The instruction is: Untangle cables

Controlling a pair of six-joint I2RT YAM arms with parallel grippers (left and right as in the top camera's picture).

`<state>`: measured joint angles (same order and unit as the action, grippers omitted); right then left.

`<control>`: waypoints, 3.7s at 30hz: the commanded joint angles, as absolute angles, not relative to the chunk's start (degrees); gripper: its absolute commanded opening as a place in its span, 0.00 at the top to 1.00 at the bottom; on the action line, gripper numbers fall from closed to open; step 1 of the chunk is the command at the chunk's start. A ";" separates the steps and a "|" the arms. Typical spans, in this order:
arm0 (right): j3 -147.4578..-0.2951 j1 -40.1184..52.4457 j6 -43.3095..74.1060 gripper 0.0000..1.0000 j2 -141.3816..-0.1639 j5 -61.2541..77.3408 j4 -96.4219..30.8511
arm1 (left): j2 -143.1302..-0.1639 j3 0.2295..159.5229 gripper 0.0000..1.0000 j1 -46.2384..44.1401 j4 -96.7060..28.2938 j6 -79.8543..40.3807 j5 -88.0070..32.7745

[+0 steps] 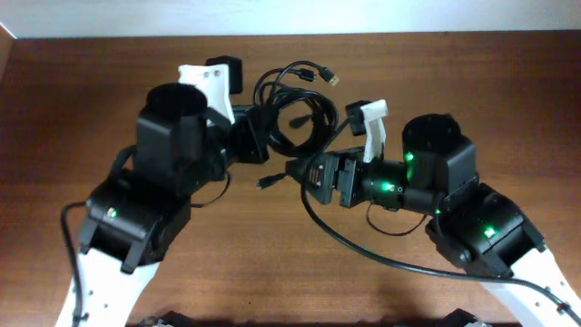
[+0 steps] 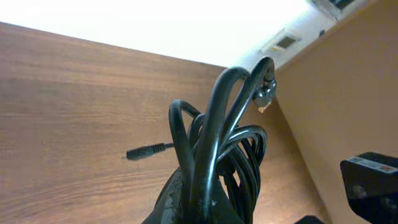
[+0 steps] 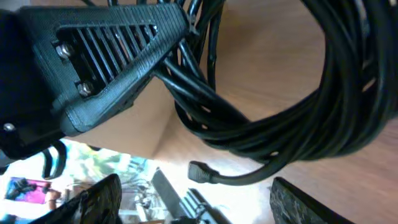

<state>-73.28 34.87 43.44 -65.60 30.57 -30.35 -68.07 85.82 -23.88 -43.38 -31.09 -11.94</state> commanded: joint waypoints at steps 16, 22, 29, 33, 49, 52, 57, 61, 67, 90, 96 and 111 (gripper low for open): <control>-73.78 36.36 53.04 0.25 -67.29 32.88 -20.14 | -65.98 86.41 1.00 -24.01 -39.51 -37.76 -10.59; -73.78 36.36 53.56 0.30 -67.29 24.12 -20.73 | -58.22 86.41 1.00 -23.97 -40.27 -37.71 -12.64; -73.78 36.38 54.54 0.35 -67.29 23.92 -20.75 | -58.52 86.41 1.00 -23.97 -43.00 -38.41 -16.16; -73.78 36.38 54.54 0.35 -67.29 24.38 -20.75 | -60.14 86.41 1.00 -24.03 -39.90 -44.16 -17.56; -73.78 36.38 56.45 0.50 -68.55 24.86 -17.28 | -64.18 86.41 1.00 -25.82 -35.94 -44.12 -26.57; -73.78 36.38 56.71 0.85 -68.16 25.34 -17.23 | -64.16 86.41 1.00 -26.20 -35.88 -44.10 -22.83; -73.78 36.38 56.03 0.96 -67.81 25.71 -17.30 | -64.18 86.41 1.00 -26.20 -37.28 -44.14 -15.11; -73.78 36.38 47.24 0.96 -67.81 30.70 -17.26 | -64.18 86.41 1.00 -26.20 -39.55 -44.18 -5.08; -73.78 36.38 34.17 0.96 -67.81 43.62 -11.44 | -65.54 86.39 1.00 -26.20 -42.22 -49.82 1.52; -73.73 39.83 9.02 0.96 -67.13 54.87 -15.35 | -62.70 86.41 1.00 -26.09 -40.56 -89.32 8.75; -73.71 39.83 6.17 0.84 -68.45 54.30 -25.34 | -61.47 86.41 1.00 -26.09 -39.05 -90.85 10.90; -73.76 39.75 26.06 0.03 -67.31 15.46 -30.04 | -60.99 86.41 1.00 -26.11 -43.70 -59.64 4.10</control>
<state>-73.76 39.38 21.10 -68.29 23.81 -30.33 -62.02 85.62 -26.28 -43.90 -64.01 8.91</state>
